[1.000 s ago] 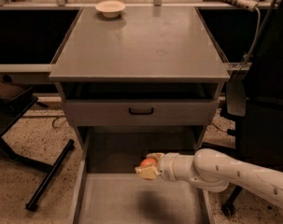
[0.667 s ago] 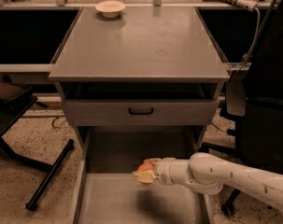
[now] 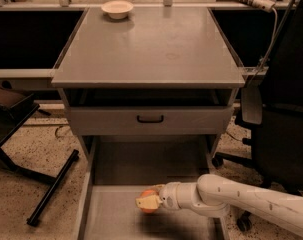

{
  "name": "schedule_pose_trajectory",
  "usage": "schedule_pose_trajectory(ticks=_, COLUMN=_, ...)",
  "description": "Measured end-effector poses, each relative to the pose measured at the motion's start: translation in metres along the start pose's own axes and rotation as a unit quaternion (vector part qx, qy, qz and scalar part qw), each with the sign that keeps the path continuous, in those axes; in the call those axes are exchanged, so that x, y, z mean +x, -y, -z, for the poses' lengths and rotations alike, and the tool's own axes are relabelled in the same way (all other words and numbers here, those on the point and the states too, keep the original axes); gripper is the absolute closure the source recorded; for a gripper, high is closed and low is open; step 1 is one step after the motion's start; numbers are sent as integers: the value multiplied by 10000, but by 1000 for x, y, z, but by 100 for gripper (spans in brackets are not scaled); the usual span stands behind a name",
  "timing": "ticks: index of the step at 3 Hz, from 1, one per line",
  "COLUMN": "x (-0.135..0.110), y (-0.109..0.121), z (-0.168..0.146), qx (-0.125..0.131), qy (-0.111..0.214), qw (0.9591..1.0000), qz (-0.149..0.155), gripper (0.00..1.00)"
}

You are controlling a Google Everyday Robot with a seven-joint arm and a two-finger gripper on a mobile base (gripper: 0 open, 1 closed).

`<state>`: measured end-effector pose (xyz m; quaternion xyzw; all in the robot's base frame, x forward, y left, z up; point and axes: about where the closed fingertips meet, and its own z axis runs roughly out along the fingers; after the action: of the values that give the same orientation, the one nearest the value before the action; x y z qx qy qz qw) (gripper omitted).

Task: Place orange into middle drawer

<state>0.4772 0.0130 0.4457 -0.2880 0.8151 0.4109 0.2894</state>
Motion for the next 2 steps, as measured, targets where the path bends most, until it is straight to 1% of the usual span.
schedule_pose_trajectory(ticks=1, x=2, y=0, z=-2, qx=44, qy=-10, qw=10000, qz=2, gripper=100)
schedule_pose_trajectory(ticks=2, x=5, y=-1, z=-21, qx=224, qy=62, qw=9997, qz=64, gripper=100)
